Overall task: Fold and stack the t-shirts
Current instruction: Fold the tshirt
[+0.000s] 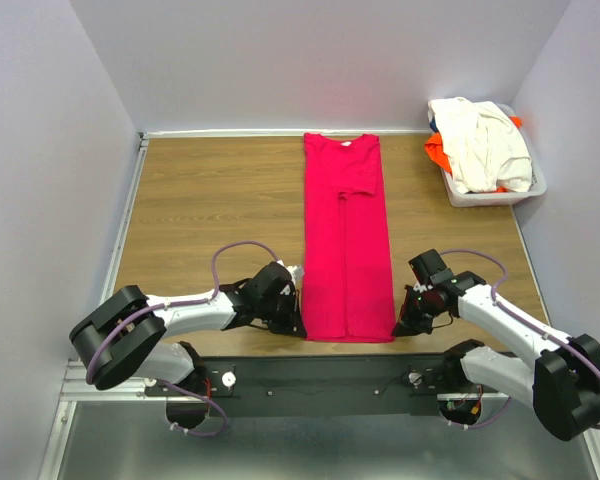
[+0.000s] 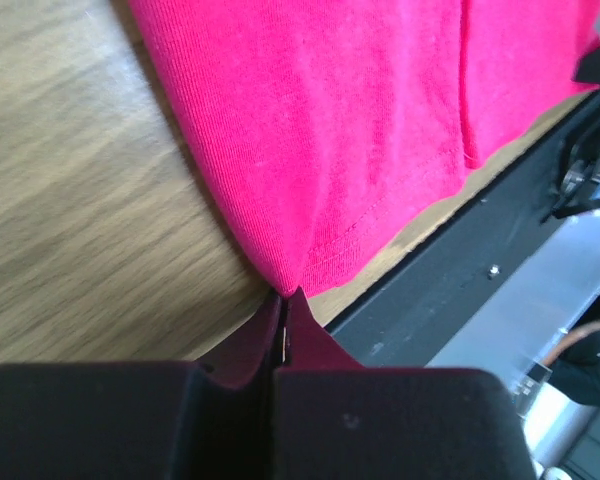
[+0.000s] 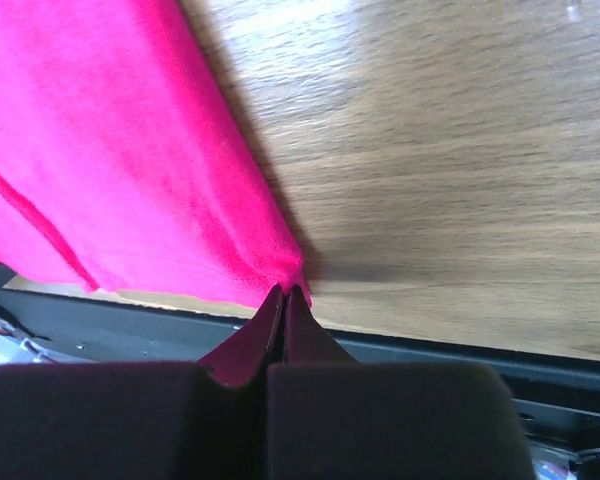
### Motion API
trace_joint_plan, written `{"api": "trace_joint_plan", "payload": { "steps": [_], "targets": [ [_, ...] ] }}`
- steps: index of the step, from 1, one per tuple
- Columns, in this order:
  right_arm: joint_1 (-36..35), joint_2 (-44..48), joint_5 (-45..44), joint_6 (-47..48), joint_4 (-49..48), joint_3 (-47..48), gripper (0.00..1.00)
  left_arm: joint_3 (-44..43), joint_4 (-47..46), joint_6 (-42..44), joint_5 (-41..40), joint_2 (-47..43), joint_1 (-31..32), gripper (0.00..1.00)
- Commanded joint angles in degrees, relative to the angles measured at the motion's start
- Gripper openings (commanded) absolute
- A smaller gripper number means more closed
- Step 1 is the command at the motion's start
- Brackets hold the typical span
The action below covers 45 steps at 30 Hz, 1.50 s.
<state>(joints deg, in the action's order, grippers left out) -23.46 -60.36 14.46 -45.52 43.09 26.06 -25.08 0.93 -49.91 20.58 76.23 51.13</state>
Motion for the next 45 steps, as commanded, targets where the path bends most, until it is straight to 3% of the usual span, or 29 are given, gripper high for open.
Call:
{"api": "trace_joint_plan", "payload": {
  "steps": [1,7,18,25,38,45],
  "targets": [
    [-0.79,2.52,1.53,1.05,-1.08,1.10,0.00,-2.25,6.71,2.89,-3.34,-1.60,0.37,0.00],
    [-7.02,4.98,-0.04,-3.52,-1.60,0.48,0.00,-2.17,10.50,2.63,-3.97,-4.68,0.54,0.00],
    [-26.28,6.74,-7.15,-17.15,-3.54,1.35,0.01,-0.23,13.48,-3.53,-5.98,-11.71,6.96,0.00],
    [-26.28,4.92,-17.34,-15.57,-0.46,10.48,0.00,-7.25,17.44,-0.46,-12.40,-13.31,5.91,0.00],
    [-23.91,-13.20,-37.30,-10.83,-0.90,26.84,0.01,-20.34,13.67,9.56,-11.53,-4.17,-8.67,0.00],
    [-13.91,-20.84,-35.03,-3.19,-8.45,32.20,0.00,-29.30,10.06,11.33,-9.68,6.03,-13.43,0.00]
  ]
}}
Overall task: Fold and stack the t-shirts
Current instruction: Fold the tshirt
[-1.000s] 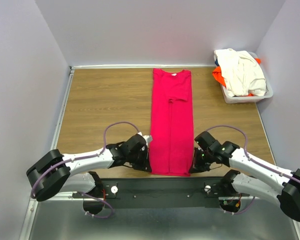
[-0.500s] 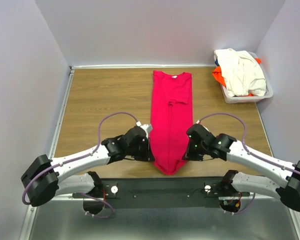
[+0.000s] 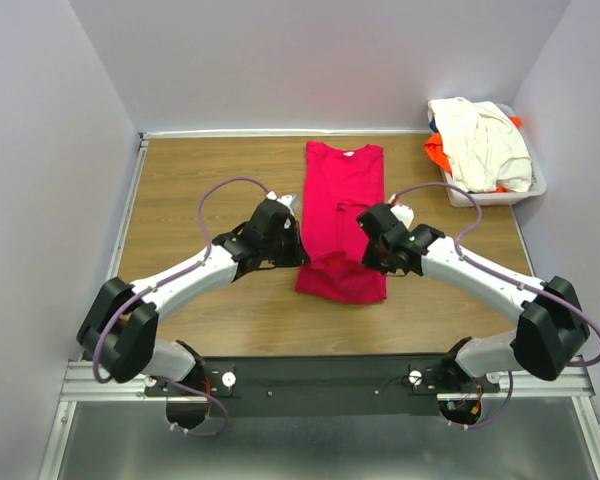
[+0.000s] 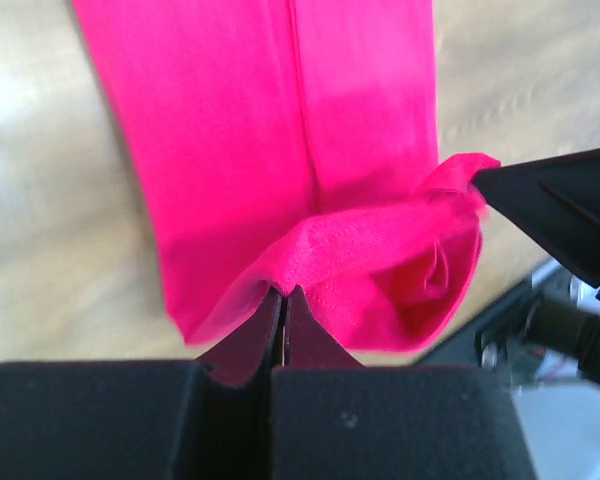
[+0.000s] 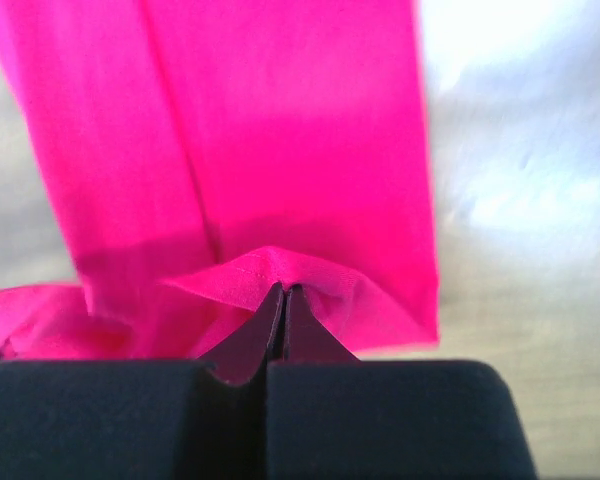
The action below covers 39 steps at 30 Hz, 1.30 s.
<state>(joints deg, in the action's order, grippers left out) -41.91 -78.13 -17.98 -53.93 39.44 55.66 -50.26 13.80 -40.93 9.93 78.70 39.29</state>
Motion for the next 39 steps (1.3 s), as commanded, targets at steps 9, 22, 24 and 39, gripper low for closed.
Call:
{"api": "trace_joint_plan", "payload": {
  "steps": [9,22,24,39],
  "targets": [
    [12.98,-17.93,1.18,11.21,-15.35,9.99,0.00,-17.66,-2.29,4.89,2.02,19.90,-6.41,0.00],
    [18.88,-25.58,6.90,11.74,-20.72,14.91,0.00,-28.05,0.87,6.56,2.37,30.20,-10.55,0.00],
    [19.41,-26.11,7.34,11.92,-20.81,16.14,0.00,-29.19,1.40,6.74,2.46,30.90,-10.90,0.00],
    [23.28,-29.01,9.45,12.97,-21.25,19.93,0.01,-38.59,2.98,9.11,4.22,38.28,-11.78,0.00]
  ]
}}
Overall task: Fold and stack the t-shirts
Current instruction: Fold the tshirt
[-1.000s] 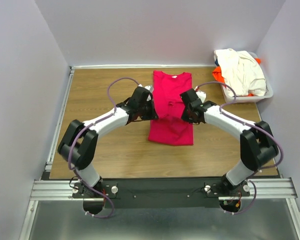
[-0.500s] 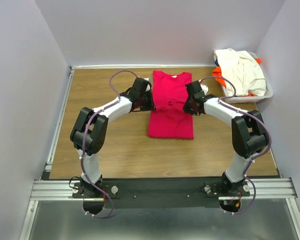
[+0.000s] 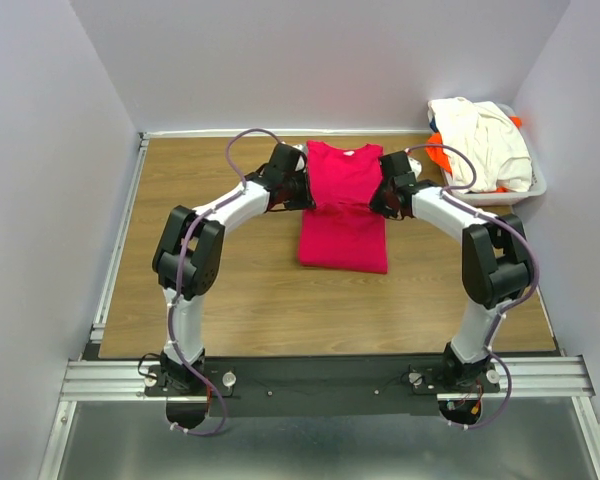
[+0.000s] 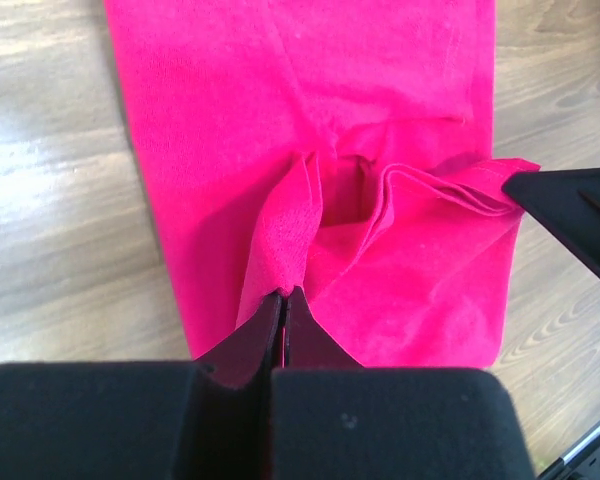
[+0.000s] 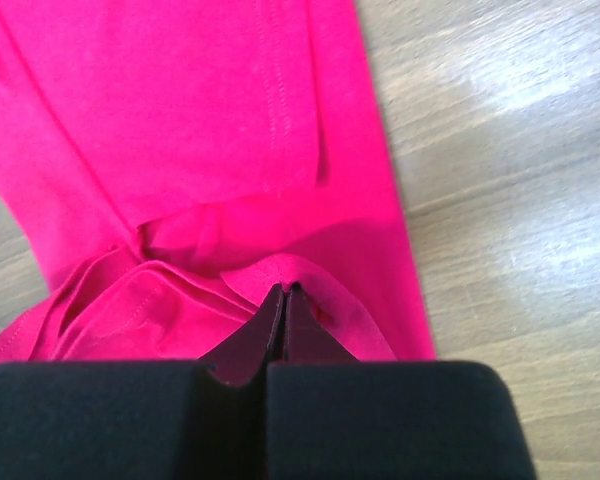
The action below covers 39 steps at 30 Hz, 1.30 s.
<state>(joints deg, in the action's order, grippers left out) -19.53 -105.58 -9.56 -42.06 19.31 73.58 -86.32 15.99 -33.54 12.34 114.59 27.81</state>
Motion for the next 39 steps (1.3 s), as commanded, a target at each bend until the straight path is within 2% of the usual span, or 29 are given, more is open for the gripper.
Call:
{"api": "trace_joint_plan", "payload": {
  "steps": [1,6,8,12,13,14,15,16,17,18,19,20,24,30,36,39],
  "targets": [
    [1.07,-1.99,1.21,1.11,-0.94,2.27,0.00,-2.88,0.80,1.98,1.90,2.75,-0.39,0.00],
    [2.12,-3.40,2.44,1.11,-1.56,2.80,0.00,-5.34,0.10,2.78,3.04,5.12,-0.65,0.00],
    [2.65,-3.75,3.14,1.28,-1.82,3.14,0.01,-5.70,0.36,3.22,2.96,5.47,-0.83,0.03],
    [3.27,-4.37,3.59,2.51,-1.91,4.37,0.15,-5.87,0.27,4.62,2.34,5.30,-1.27,0.21],
    [3.36,-4.37,3.50,2.60,-1.91,4.64,0.22,-5.79,0.18,4.71,2.25,5.12,-1.44,0.22],
    [3.53,-4.46,3.67,2.77,-1.91,4.90,0.27,-5.52,-0.08,4.80,1.56,4.77,-1.53,0.27],
    [3.71,-4.72,3.93,3.04,-1.91,5.17,0.31,-5.35,-0.17,4.89,1.55,4.42,-1.62,0.33],
    [4.14,-4.81,4.37,3.21,-1.91,5.60,0.39,-5.61,-0.26,5.67,1.55,4.24,-1.80,0.52],
    [4.32,-4.81,4.99,3.39,-1.91,5.78,0.44,-5.70,-0.08,5.94,1.37,3.55,-1.97,0.60],
    [4.50,-4.64,5.17,3.83,-1.91,6.04,0.48,-5.44,-0.17,6.12,1.02,3.02,-1.97,0.62],
    [4.50,-4.37,5.17,4.09,-1.82,6.22,0.53,-5.17,-0.34,6.38,0.24,2.32,-2.06,0.63],
    [4.59,-4.11,5.25,4.27,-1.82,6.22,0.54,-4.56,-0.26,6.38,-0.12,0.83,-2.15,0.63],
    [4.50,-1.65,6.74,4.71,-1.91,4.91,0.55,-1.84,0.53,4.72,-3.19,-3.30,-2.41,0.63],
    [4.06,1.08,8.60,6.99,-2.79,0.78,0.53,11.07,-3.76,1.20,-3.29,-9.82,-3.20,0.58],
    [3.88,-1.38,7.81,10.59,-2.96,2.00,0.52,6.36,-1.58,4.18,-0.91,-5.43,-3.38,0.57],
    [3.88,-4.18,7.02,12.79,-2.79,3.41,0.47,1.71,0.35,4.97,-0.39,-1.23,-3.90,0.57]
  ]
}}
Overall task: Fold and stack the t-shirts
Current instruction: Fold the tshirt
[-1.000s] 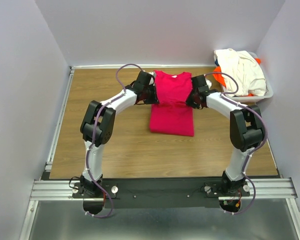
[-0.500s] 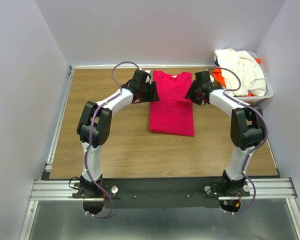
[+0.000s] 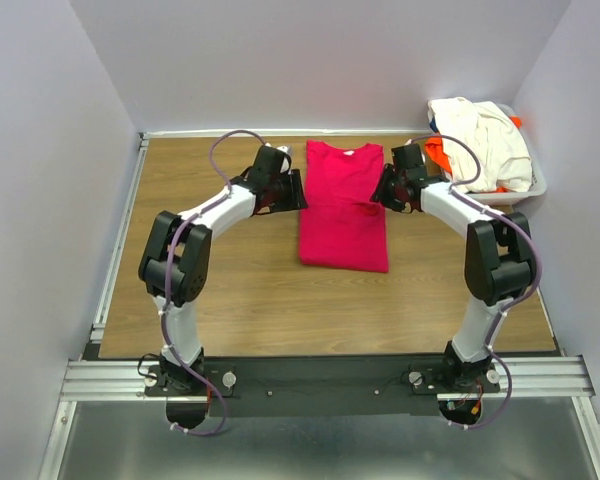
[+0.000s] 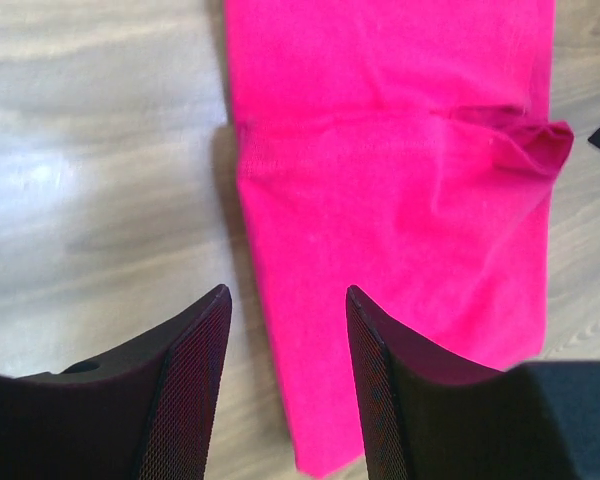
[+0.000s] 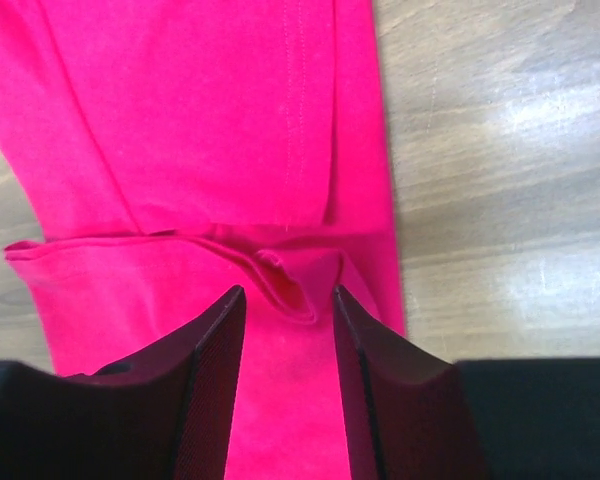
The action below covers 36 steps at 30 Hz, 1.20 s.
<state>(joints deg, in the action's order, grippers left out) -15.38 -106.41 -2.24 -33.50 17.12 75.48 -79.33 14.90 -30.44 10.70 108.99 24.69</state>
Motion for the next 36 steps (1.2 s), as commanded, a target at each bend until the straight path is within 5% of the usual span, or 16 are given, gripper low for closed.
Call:
{"api": "trace_joint_plan", "payload": {
  "steps": [1,10,14,19,28,30,33,34,36],
  "targets": [
    [-0.27,-3.97,-0.48,4.58,-0.60,2.29,0.45,-6.35,1.63,2.39,1.52,5.26,-0.87,0.57],
    [-0.27,-7.93,-1.27,6.42,-0.43,4.58,0.42,-16.90,5.41,3.80,0.46,14.05,-0.87,0.56],
    [-0.27,-8.37,-3.47,6.25,0.01,5.46,0.27,-19.46,6.11,3.98,0.99,16.95,-0.87,0.52],
    [-0.09,-7.85,-4.79,5.11,0.98,6.34,0.07,-21.47,6.64,4.42,1.08,18.10,-0.87,0.40],
    [0.52,-8.02,-7.08,2.82,1.95,6.69,0.03,-24.55,5.94,5.03,2.40,18.89,-0.87,0.17],
    [0.52,-8.81,-6.64,2.65,2.21,7.22,0.05,-25.52,6.46,5.12,1.96,19.76,-0.87,0.16],
    [0.61,-8.64,-6.11,2.82,2.39,7.92,0.28,-26.23,7.17,5.30,1.78,19.07,-1.04,0.17],
    [0.61,-8.20,-5.85,3.00,2.39,7.93,0.42,-24.75,6.64,5.21,1.43,18.11,-1.39,0.27],
    [0.52,-6.45,-5.67,3.61,2.47,8.10,0.55,-20.54,4.28,4.17,0.81,13.74,-2.18,0.50]
  ]
}}
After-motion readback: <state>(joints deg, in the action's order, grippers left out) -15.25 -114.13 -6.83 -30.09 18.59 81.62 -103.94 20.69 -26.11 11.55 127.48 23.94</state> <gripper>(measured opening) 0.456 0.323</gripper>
